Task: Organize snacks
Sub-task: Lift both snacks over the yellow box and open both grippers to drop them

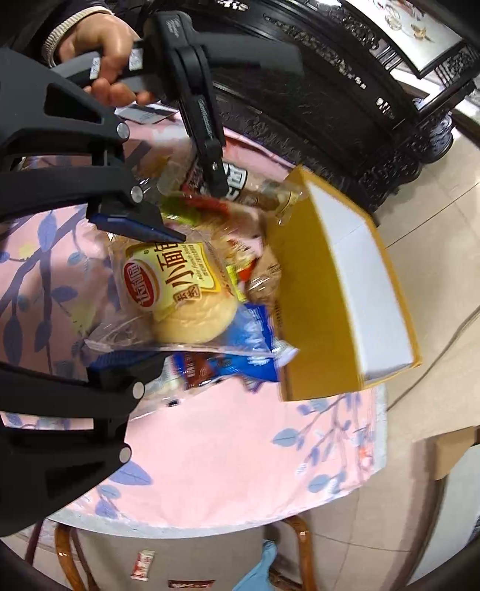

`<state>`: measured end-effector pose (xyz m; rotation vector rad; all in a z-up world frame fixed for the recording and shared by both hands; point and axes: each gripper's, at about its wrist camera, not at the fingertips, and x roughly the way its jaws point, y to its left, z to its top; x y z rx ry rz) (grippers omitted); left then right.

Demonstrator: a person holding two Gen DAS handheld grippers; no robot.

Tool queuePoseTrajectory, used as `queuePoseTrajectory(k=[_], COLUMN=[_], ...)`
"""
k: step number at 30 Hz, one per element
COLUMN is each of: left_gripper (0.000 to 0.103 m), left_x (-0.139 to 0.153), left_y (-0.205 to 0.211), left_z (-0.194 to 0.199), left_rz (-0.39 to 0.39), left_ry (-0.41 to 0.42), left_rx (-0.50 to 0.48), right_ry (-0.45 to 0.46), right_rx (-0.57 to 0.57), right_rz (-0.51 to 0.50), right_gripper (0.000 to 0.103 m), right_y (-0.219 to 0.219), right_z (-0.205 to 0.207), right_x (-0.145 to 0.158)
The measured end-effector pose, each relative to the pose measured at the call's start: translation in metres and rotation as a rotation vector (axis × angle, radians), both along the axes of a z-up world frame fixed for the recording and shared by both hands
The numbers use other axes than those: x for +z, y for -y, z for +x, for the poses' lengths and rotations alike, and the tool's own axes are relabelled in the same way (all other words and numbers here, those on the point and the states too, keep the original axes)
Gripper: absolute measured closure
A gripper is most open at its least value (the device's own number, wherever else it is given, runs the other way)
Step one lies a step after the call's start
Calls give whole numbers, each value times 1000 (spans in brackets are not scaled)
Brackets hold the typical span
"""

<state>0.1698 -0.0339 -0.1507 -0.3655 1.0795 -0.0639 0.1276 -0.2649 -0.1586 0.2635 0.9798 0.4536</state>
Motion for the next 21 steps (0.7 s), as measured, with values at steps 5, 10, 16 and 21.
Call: queuePoseTrajectory(k=[5, 10, 16, 21], left_gripper=[77, 77, 77, 77], left_x=[52, 86, 116, 124], left_y=[-10, -15, -12, -11], left_z=[16, 57, 108, 142], left_rz=[-10, -2, 56, 86], left_ry=[149, 250, 333, 354], left_rx=[-4, -13, -37, -48], right_ry=[125, 243, 318, 358], right_rx=[2, -17, -34, -30], right_rz=[19, 36, 32, -11], right_gripper=[52, 52, 52, 52], right_y=[-4, -9, -16, -28], right_z=[28, 70, 130, 167], right_x=[42, 79, 106, 115])
